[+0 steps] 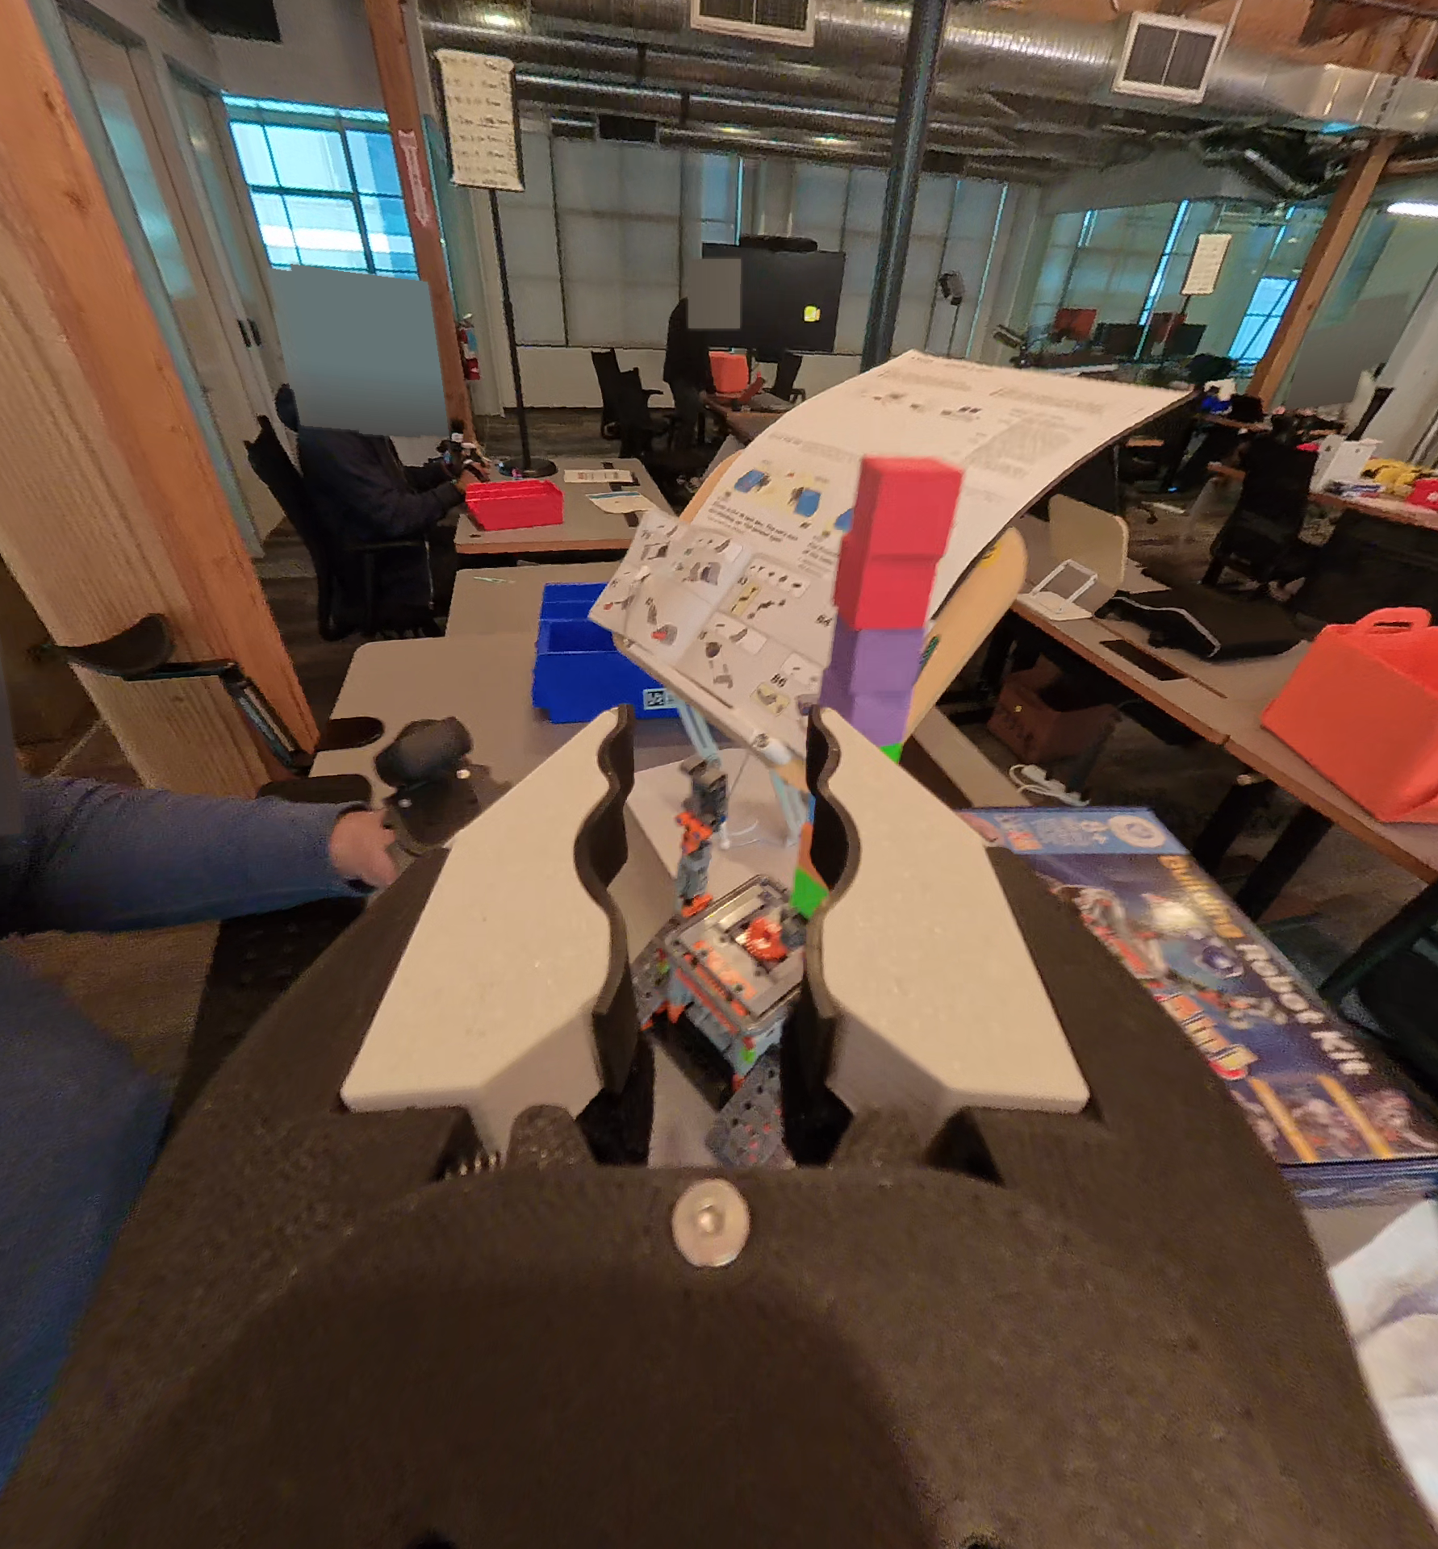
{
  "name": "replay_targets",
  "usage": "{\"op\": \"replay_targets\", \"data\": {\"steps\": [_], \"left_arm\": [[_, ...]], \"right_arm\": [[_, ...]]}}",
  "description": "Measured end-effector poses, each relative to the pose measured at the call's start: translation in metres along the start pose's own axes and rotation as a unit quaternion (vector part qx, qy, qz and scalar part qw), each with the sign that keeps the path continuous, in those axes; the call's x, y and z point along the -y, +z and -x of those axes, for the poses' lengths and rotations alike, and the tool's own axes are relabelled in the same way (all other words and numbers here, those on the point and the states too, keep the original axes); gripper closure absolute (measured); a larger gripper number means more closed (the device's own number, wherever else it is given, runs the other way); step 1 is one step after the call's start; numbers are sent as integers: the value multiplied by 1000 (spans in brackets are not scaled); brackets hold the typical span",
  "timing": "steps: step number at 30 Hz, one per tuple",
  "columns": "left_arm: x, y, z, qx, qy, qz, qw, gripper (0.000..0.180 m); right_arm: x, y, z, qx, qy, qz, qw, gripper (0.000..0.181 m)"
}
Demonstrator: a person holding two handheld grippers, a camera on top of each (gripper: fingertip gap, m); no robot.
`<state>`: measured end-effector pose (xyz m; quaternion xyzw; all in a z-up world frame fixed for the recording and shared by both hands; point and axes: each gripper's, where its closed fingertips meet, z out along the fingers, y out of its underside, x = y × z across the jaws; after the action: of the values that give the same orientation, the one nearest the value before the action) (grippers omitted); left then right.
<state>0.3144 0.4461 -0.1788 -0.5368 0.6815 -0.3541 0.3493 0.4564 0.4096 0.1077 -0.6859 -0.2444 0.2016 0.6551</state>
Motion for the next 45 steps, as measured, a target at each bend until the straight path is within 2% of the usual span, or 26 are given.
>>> {"op": "replay_targets", "data": {"steps": [7, 13, 20, 25, 32, 36, 38, 45], "left_arm": [[-32, 35, 9, 34, 195, 121, 973, 139], [-36, 42, 12, 36, 217, 121, 968, 146], [-23, 37, 12, 63, 227, 81, 968, 149], [23, 18, -2, 90, 250, 3, 964, 148], [89, -10, -48, -2, 202, -103, 974, 148], [107, -22, -58, -18, 210, -129, 969, 148], [112, -26, -62, -14, 223, -134, 965, 148], [128, -46, -58, 33, 226, -163, 960, 146]], "right_arm": [[-51, 0, 32, 7, 29, 25, 999, 143], [-80, 5, 48, 14, 46, 37, 998, 148], [-123, 18, 66, 32, 73, 74, 994, 148], [-154, 33, 84, 59, 131, 81, 986, 141], [-174, 56, 115, 105, 104, 98, 984, 135], [-174, 60, 125, 134, 111, 111, 978, 143], [-171, 61, 129, 146, 114, 104, 977, 155], [-128, 57, 119, 144, 81, 76, 983, 155]]}}
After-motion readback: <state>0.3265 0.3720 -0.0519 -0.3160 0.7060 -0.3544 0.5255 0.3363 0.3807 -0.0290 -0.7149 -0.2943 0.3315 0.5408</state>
